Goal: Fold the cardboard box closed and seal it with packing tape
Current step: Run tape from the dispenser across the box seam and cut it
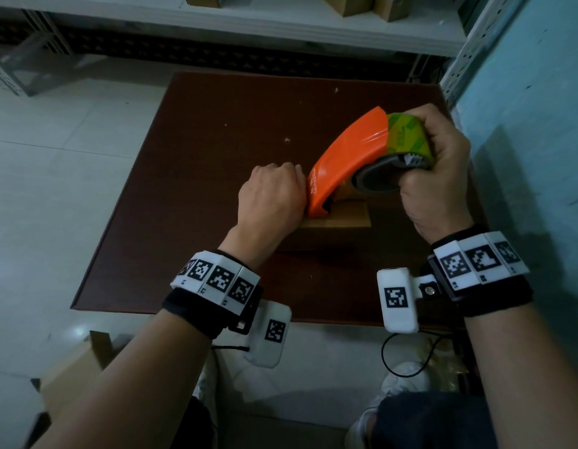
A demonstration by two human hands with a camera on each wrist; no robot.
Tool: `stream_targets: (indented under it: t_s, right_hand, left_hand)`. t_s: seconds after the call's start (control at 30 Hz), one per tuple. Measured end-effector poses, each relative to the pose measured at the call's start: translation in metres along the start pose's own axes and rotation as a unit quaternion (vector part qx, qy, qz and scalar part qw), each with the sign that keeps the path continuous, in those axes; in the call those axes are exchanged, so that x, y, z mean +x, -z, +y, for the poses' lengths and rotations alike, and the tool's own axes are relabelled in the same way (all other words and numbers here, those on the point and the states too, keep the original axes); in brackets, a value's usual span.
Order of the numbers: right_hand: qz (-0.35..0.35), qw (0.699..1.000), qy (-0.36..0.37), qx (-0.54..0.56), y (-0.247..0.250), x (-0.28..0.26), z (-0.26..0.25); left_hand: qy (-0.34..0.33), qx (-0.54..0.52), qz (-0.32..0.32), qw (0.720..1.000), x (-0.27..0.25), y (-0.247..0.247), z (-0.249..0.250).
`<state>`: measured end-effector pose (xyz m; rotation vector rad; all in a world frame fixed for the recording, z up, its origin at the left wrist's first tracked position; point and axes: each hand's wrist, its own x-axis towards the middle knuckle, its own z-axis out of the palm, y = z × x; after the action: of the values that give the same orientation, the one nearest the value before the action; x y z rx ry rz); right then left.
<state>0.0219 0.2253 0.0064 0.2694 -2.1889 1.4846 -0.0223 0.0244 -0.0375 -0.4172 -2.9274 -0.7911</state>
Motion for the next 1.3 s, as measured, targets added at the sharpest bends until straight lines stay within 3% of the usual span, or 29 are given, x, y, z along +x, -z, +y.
stream_targets:
  t_s: [0.23,0.43,0.7,0.77,0.87,0.97,1.1,1.3]
  right_hand:
    - [0.006,1.000,-0.005,0.009,0.000,0.001,0.002]
    - [0.006,1.000,0.009,0.005,-0.005,0.004,0.001]
    - [0.002,1.000,0.014,0.008,-0.023,-0.004,-0.006]
    - [0.002,1.000,0.018,0.008,-0.025,-0.004,-0.006]
    - [0.000,1.000,0.014,0.019,-0.025,-0.003,-0.004]
    - [0.001,1.000,0.016,0.022,-0.026,-0.002,-0.003]
    - [-0.002,1.000,0.009,0.023,-0.027,-0.001,-0.001]
    - [0.000,1.000,0.011,0.017,-0.026,0.001,0.000]
  left_hand:
    - [0.045,-0.039,-0.035,0.998,0.000,0.007,0.003]
    - [0.017,-0.039,-0.065,0.997,0.003,0.012,-0.006]
    - [0.035,-0.027,-0.148,0.988,0.008,0.034,-0.017]
    - [0.072,-0.065,-0.139,0.985,0.011,0.032,-0.020]
    - [0.148,-0.176,-0.058,0.971,0.012,0.033,-0.019]
    - [0.136,-0.153,-0.017,0.979,0.015,0.028,-0.021]
    - [0.146,-0.095,-0.066,0.982,0.015,0.019,-0.025]
    - [0.114,-0.039,-0.037,0.992,0.012,0.020,-0.023]
